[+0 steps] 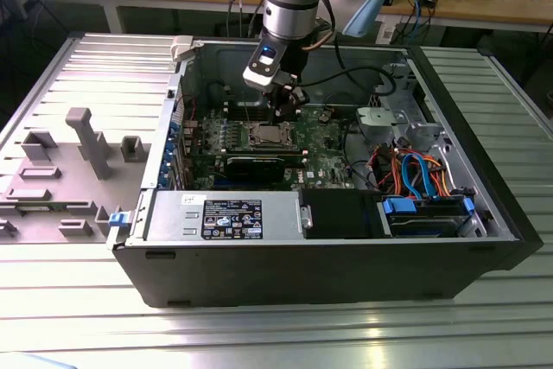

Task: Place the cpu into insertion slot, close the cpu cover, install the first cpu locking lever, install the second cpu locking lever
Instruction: 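Install the first cpu locking lever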

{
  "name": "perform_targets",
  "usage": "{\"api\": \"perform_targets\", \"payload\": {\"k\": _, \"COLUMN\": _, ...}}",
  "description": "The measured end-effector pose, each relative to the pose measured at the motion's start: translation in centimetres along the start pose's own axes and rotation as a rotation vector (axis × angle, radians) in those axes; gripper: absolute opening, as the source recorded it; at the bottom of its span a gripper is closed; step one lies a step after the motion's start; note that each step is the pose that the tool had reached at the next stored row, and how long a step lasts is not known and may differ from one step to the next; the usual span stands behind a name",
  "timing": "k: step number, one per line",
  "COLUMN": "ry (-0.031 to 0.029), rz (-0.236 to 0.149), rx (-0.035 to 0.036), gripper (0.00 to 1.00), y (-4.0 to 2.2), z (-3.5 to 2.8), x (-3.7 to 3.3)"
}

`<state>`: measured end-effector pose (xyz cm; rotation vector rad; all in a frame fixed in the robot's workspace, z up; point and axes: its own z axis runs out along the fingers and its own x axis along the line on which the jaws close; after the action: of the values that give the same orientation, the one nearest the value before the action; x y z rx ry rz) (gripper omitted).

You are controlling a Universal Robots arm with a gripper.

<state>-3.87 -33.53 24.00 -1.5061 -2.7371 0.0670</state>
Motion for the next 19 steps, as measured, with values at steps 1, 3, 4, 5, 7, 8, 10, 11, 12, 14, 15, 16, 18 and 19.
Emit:
{"api": "perform_targets", "payload": {"k": 1, "ry": -0.0002, "rz": -0.005, "rx": 0.0, "gripper": 0.11, "y": 0.0, "z": 0.0, "x": 0.0}}
{"api": "perform_targets", "payload": {"k": 3, "ry": -0.0004, "rz": -0.01, "rx": -0.0001, "gripper": 0.11, "y": 0.0, "z": 0.0, "x": 0.0}}
{"api": "perform_targets", "payload": {"k": 4, "ry": -0.0006, "rz": -0.013, "rx": -0.0001, "gripper": 0.11, "y": 0.0, "z": 0.0, "x": 0.0}}
{"api": "perform_targets", "payload": {"k": 5, "ry": -0.0007, "rz": -0.015, "rx": -0.0001, "gripper": 0.11, "y": 0.0, "z": 0.0, "x": 0.0}}
{"api": "perform_targets", "payload": {"k": 7, "ry": -0.001, "rz": -0.024, "rx": -0.0002, "gripper": 0.11, "y": 0.0, "z": 0.0, "x": 0.0}}
{"api": "perform_targets", "payload": {"k": 8, "ry": -0.0012, "rz": -0.027, "rx": -0.0002, "gripper": 0.11, "y": 0.0, "z": 0.0, "x": 0.0}}
{"api": "perform_targets", "payload": {"k": 10, "ry": -0.0015, "rz": -0.034, "rx": -0.0002, "gripper": 0.11, "y": 0.0, "z": 0.0, "x": 0.0}}
{"api": "perform_targets", "payload": {"k": 11, "ry": -0.0016, "rz": -0.036, "rx": -0.0003, "gripper": 0.11, "y": 0.0, "z": 0.0, "x": 0.0}}
{"api": "perform_targets", "payload": {"k": 12, "ry": -0.0018, "rz": -0.041, "rx": -0.0003, "gripper": 0.11, "y": 0.0, "z": 0.0, "x": 0.0}}
{"api": "perform_targets", "payload": {"k": 14, "ry": -0.0021, "rz": -0.046, "rx": -0.0003, "gripper": 0.11, "y": 0.0, "z": 0.0, "x": 0.0}}
{"api": "perform_targets", "payload": {"k": 15, "ry": -0.0024, "rz": -0.052, "rx": -0.0003, "gripper": 0.11, "y": 0.0, "z": 0.0, "x": 0.0}}
{"api": "perform_targets", "payload": {"k": 16, "ry": -0.0026, "rz": -0.057, "rx": -0.0003, "gripper": 0.11, "y": 0.0, "z": 0.0, "x": 0.0}}
{"api": "perform_targets", "payload": {"k": 18, "ry": -0.0031, "rz": -0.069, "rx": -0.0004, "gripper": 0.11, "y": 0.0, "z": 0.0, "x": 0.0}}
{"api": "perform_targets", "payload": {"k": 19, "ry": -0.0033, "rz": -0.072, "rx": -0.0004, "gripper": 0.11, "y": 0.0, "z": 0.0, "x": 0.0}}
